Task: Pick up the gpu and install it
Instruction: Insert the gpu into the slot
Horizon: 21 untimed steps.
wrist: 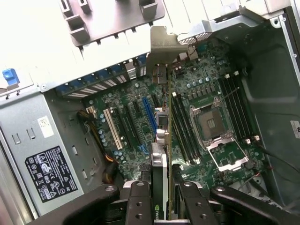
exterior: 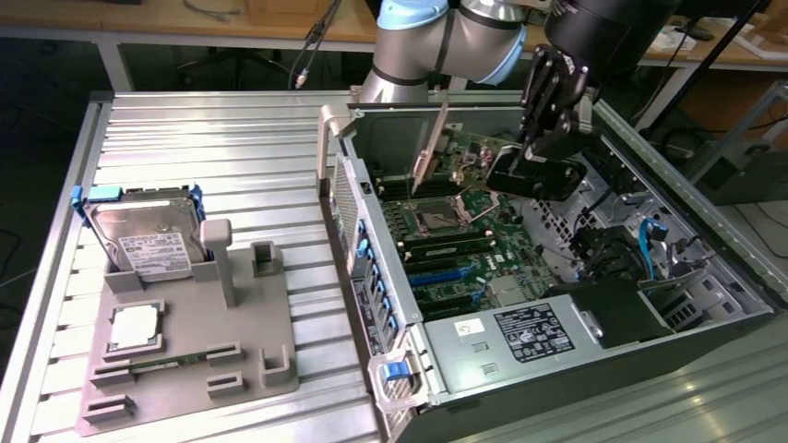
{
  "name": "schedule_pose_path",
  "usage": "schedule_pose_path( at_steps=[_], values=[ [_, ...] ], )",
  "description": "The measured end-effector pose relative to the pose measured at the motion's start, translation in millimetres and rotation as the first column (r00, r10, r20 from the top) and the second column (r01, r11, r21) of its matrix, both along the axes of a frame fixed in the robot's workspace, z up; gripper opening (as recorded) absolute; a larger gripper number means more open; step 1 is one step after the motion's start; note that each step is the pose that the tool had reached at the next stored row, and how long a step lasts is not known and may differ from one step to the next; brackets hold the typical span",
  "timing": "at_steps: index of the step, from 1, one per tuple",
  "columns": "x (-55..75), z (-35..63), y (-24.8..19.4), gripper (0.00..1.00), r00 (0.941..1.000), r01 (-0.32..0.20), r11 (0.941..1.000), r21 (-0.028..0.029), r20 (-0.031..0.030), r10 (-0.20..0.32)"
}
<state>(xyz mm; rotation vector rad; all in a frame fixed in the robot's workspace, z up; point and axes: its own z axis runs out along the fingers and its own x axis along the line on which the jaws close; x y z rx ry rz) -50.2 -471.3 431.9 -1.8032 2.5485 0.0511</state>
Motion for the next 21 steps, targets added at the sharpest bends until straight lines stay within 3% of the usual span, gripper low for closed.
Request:
schedule_pose_path(
  at_steps=[10, 13, 15, 21],
  values=[
    [0.0, 0.0, 0.0, 0.27, 0.9946, -0.104, 0.9946, 0.0, 0.0, 0.104],
    [0.0, -0.1, 0.0, 0.27, 0.9877, -0.156, 0.9877, 0.0001, 0.0, 0.156],
    [0.0, 0.0, 0.0, 0.27, 0.9787, -0.205, 0.9787, 0.0001, 0.0001, 0.205],
    [0.0, 0.0, 0.0, 0.27, 0.96, -0.28, 0.96, 0.0, 0.0, 0.28]
  ],
)
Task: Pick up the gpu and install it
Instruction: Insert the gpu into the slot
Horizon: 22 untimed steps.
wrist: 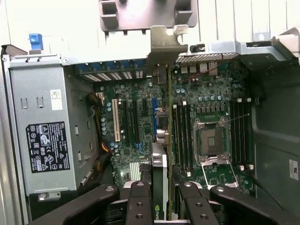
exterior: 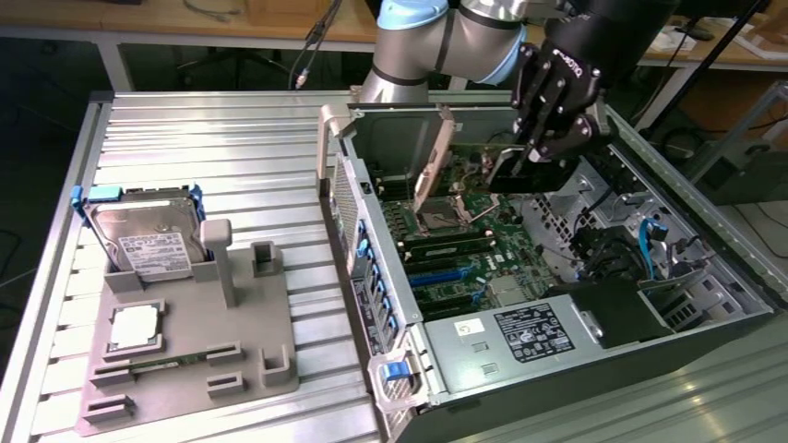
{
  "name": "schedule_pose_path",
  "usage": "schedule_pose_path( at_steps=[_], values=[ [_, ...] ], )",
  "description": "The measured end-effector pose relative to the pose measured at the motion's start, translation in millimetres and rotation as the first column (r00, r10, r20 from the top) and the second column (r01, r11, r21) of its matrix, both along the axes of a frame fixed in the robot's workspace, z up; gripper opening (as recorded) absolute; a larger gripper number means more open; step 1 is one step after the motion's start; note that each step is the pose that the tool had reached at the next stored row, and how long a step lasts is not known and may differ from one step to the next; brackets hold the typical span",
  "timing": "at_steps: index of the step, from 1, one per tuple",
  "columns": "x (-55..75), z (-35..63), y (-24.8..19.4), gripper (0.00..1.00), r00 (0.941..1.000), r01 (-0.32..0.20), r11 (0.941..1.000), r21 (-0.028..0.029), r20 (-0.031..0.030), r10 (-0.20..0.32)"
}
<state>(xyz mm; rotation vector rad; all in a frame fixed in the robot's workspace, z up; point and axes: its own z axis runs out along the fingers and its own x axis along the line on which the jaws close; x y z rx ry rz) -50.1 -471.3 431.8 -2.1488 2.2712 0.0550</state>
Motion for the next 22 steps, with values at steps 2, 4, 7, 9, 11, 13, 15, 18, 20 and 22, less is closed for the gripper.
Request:
schedule_pose_path(
  at_steps=[2, 4, 7, 9, 11, 13, 15, 18, 20, 22],
  values=[
    [0.0, 0.0, 0.0, 0.27, 0.9997, -0.023, 0.9997, 0.0, 0.0, 0.023],
    [0.0, 0.0, 0.0, 0.27, 0.9988, -0.048, 0.9988, 0.0, 0.0, 0.048],
    [0.0, 0.0, 0.0, 0.27, 0.9954, -0.095, 0.9954, 0.0, 0.0, 0.095],
    [0.0, 0.0, 0.0, 0.27, 0.9929, -0.119, 0.9929, 0.0, 0.0, 0.119],
    [0.0, 0.0, 0.0, 0.27, 0.9899, -0.142, 0.9899, 0.0, 0.0, 0.142],
    [0.0, 0.0, 0.0, 0.27, 0.986, -0.167, 0.986, 0.0, 0.0, 0.167],
    [0.0, 0.0, 0.0, 0.27, 0.9821, -0.188, 0.9821, 0.0, 0.0, 0.188],
    [0.0, 0.0, 0.0, 0.27, 0.9745, -0.224, 0.9745, 0.0, 0.0, 0.224],
    [0.0, 0.0, 0.0, 0.27, 0.9681, -0.251, 0.9681, 0.0, 0.0, 0.251],
    [0.0, 0.0, 0.0, 0.27, 0.9627, -0.27, 0.9627, 0.0, 0.0, 0.27]
  ],
)
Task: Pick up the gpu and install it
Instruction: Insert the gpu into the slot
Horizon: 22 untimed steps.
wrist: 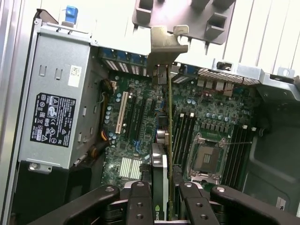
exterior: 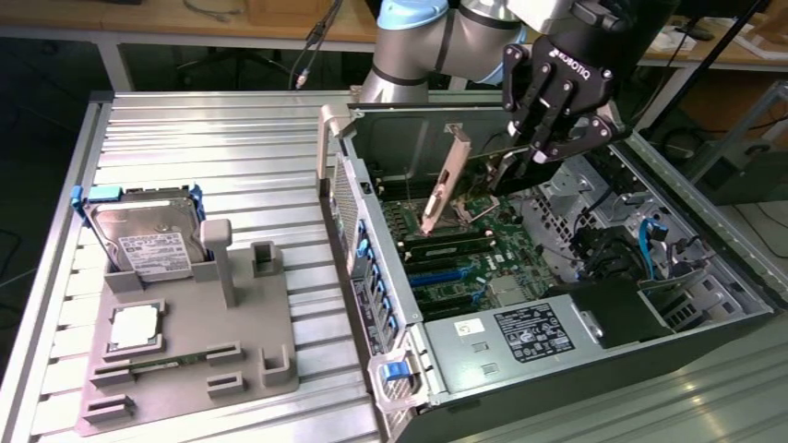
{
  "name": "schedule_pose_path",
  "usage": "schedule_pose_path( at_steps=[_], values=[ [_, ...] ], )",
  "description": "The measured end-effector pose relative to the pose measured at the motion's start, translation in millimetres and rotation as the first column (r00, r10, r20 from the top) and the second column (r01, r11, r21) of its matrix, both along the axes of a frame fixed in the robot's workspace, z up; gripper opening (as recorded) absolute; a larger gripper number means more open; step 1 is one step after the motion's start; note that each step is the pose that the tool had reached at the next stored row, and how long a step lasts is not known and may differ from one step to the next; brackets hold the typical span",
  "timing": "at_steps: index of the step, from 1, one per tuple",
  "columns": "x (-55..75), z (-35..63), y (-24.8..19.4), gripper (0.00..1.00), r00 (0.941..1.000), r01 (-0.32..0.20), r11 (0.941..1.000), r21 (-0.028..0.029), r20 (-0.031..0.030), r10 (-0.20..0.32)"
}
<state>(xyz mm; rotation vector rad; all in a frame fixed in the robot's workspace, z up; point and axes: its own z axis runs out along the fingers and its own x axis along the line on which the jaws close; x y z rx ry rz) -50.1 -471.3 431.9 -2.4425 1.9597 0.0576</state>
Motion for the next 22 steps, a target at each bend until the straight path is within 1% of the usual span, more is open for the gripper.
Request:
schedule_pose_path(
  at_steps=[5, 10, 17, 22],
  values=[
    [0.0, 0.0, 0.0, 0.27, 0.9987, -0.051, 0.9987, 0.0001, 0.0, 0.051],
    [0.0, 0.0, 0.0, 0.27, 0.9945, -0.105, 0.9945, 0.0, 0.0, 0.105],
    [0.0, 0.0, 0.0, 0.27, 0.9843, -0.176, 0.9843, 0.0, 0.0, 0.176],
    [0.0, 0.0, 0.0, 0.27, 0.9746, -0.224, 0.9746, 0.0, 0.0, 0.224]
  ],
)
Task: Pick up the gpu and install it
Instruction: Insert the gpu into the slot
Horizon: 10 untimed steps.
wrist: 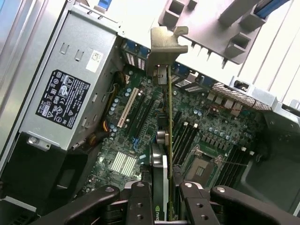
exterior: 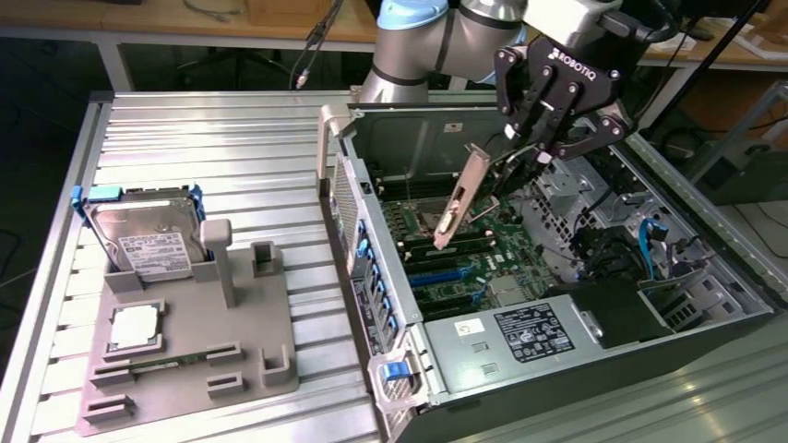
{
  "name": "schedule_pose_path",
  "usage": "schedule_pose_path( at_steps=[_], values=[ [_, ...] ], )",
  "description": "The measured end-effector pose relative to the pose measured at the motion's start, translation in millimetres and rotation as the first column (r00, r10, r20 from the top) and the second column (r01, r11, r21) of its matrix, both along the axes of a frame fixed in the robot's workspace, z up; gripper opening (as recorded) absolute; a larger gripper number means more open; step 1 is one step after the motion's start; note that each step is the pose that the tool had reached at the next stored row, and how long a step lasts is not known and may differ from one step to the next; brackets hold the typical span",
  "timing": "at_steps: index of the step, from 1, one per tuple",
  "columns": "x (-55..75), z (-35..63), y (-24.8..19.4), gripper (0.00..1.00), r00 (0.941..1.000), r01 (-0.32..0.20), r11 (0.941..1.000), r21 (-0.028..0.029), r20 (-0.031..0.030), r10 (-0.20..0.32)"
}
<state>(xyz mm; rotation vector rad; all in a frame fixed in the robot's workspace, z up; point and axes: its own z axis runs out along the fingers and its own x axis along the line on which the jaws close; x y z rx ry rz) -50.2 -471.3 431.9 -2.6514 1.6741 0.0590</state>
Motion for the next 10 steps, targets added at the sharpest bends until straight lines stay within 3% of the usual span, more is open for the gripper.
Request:
schedule_pose_path(
  at_steps=[6, 10],
  values=[
    [0.0, 0.0, 0.0, 0.27, 0.9977, -0.067, 0.9977, -0.0001, 0.0, 0.067],
    [0.1, 0.0, 0.0, 0.27, 0.9896, -0.144, 0.9896, 0.0, 0.0, 0.144]
  ],
)
